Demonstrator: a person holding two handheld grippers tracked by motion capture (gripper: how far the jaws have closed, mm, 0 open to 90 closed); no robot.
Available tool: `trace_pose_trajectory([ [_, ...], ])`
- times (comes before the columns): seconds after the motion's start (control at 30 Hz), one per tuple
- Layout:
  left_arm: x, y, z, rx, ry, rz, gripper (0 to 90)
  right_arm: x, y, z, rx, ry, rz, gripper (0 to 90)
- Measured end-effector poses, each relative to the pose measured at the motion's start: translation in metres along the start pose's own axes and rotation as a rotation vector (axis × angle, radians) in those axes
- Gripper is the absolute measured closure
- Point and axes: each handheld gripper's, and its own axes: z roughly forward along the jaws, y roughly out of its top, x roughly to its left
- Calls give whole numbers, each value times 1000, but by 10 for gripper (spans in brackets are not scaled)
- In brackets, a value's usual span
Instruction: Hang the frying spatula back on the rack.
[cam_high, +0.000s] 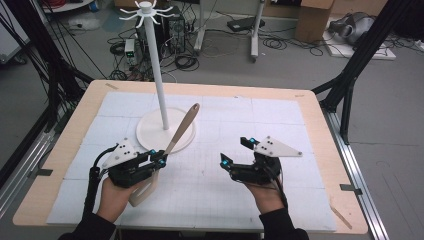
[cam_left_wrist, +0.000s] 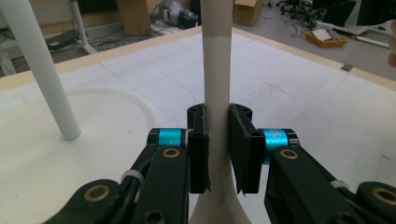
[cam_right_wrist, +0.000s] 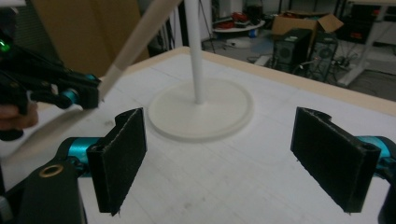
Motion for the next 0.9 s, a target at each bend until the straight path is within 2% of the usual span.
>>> trace_pose_trajectory([
  [0.27, -8, 1, 0, -20, 2, 11, 777, 23, 28, 38, -35, 98, -18, 200],
  [0.37, -11, 1, 1, -29, -9, 15, 777, 26, 34, 50, -45, 118, -24, 233],
  [0.47, -13, 2, 1, -32, -17, 21, 777, 25, 37, 60, -39, 132, 6, 240],
  [0.53, -15, 1, 2, -32, -21, 20, 777, 25, 38, 63, -46, 140, 21, 265],
  [0.7, -19, 0, 6, -17, -32, 46, 776, 27, 41, 65, -85, 168, 51, 348],
  [0.9, -20, 1, 5, -24, -28, 52, 776, 28, 49, 65, -97, 171, 45, 422],
])
